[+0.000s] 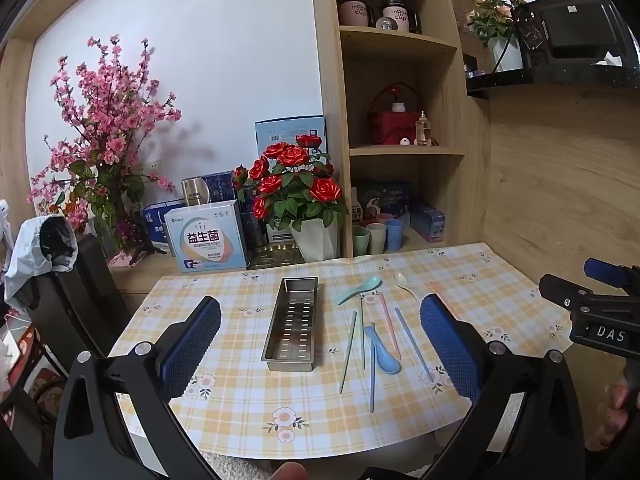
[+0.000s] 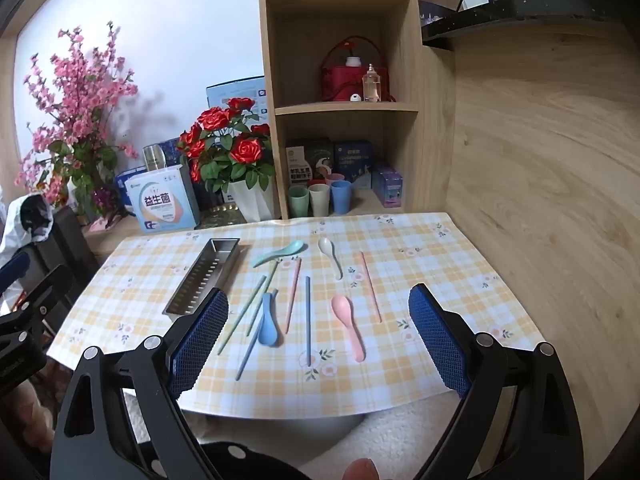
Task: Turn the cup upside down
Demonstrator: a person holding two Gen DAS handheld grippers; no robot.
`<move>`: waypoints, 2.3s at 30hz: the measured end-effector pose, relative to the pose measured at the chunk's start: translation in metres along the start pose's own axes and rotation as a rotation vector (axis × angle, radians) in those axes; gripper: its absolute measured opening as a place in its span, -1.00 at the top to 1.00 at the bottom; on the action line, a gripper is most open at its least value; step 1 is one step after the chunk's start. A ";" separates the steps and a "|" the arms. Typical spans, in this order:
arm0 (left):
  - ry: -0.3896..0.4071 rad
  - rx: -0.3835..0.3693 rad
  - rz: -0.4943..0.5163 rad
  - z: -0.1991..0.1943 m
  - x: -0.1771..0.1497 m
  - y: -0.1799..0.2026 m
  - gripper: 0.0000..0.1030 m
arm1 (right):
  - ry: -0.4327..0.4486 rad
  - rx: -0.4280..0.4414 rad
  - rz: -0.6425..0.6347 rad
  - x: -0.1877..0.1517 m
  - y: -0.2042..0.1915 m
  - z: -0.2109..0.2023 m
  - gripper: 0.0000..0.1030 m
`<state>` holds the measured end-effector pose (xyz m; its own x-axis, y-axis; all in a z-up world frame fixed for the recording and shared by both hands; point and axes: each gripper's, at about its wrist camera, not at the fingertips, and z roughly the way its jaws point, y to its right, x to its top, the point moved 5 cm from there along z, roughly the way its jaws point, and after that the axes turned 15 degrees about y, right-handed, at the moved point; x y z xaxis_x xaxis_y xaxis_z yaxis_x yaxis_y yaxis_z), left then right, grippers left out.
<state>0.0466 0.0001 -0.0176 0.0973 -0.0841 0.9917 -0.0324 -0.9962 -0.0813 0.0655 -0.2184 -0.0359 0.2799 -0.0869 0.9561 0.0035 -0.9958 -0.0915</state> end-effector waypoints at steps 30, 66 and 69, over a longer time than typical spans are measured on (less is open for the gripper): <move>0.031 0.004 -0.020 -0.008 0.007 -0.005 -0.90 | 0.027 -0.008 -0.017 0.006 -0.001 -0.005 -0.73; 0.032 0.007 -0.024 -0.011 0.001 -0.012 -0.90 | 0.030 -0.009 -0.016 0.004 -0.001 -0.005 -0.73; 0.032 0.007 -0.024 -0.011 0.001 -0.012 -0.90 | 0.031 -0.009 -0.017 0.004 -0.002 -0.005 -0.73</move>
<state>0.0357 0.0125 -0.0144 0.0661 -0.0596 0.9960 -0.0237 -0.9980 -0.0582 0.0619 -0.2173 -0.0307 0.2499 -0.0707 0.9657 -0.0004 -0.9973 -0.0729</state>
